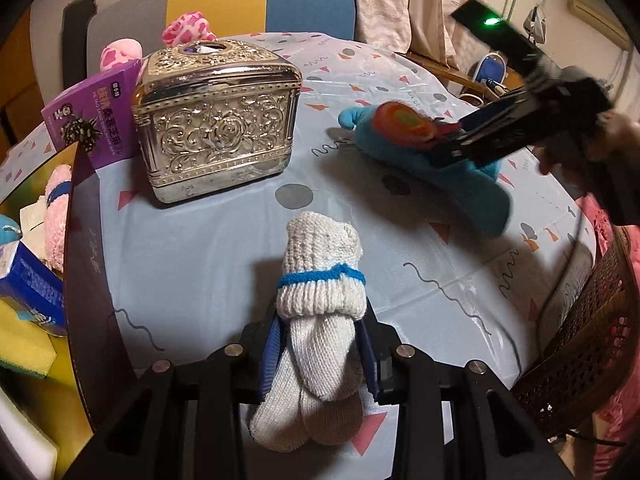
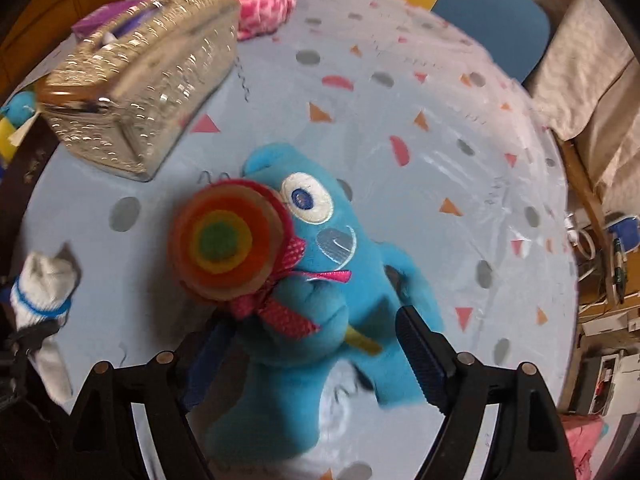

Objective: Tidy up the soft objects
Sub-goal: 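Grasp the blue plush monster with the right tool while the left lifts the white socks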

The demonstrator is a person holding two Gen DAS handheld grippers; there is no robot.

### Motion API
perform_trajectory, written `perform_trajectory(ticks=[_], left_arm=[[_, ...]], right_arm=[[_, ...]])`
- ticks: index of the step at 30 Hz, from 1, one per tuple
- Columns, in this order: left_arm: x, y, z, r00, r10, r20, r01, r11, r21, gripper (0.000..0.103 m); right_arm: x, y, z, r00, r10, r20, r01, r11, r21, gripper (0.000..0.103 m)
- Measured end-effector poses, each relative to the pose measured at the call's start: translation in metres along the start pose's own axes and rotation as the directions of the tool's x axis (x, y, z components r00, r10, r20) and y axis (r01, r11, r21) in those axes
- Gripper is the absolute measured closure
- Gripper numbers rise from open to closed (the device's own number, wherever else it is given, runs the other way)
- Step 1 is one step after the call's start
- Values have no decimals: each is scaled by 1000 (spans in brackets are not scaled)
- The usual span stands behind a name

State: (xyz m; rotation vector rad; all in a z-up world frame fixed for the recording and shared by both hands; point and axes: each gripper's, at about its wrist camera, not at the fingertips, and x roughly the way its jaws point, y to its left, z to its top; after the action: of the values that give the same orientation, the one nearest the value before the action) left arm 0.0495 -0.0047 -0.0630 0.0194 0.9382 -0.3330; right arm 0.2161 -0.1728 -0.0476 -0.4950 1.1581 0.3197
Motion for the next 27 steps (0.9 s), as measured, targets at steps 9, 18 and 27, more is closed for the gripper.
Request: perform_trajectory(ticks=[9, 18, 27], left_arm=[[5, -2, -5, 1000, 8, -9, -8, 1000, 3, 65], [-11, -1, -4, 999, 30, 29, -30, 1000, -5, 68], [-58, 5, 10, 987, 86, 135, -83, 996, -23, 68]], right_arm=[[21, 1, -7, 992, -42, 123, 22, 987, 157, 17], [30, 2, -8, 987, -115, 109, 96, 982, 165, 25], [29, 9, -8, 978, -166, 124, 149, 980, 135, 28]])
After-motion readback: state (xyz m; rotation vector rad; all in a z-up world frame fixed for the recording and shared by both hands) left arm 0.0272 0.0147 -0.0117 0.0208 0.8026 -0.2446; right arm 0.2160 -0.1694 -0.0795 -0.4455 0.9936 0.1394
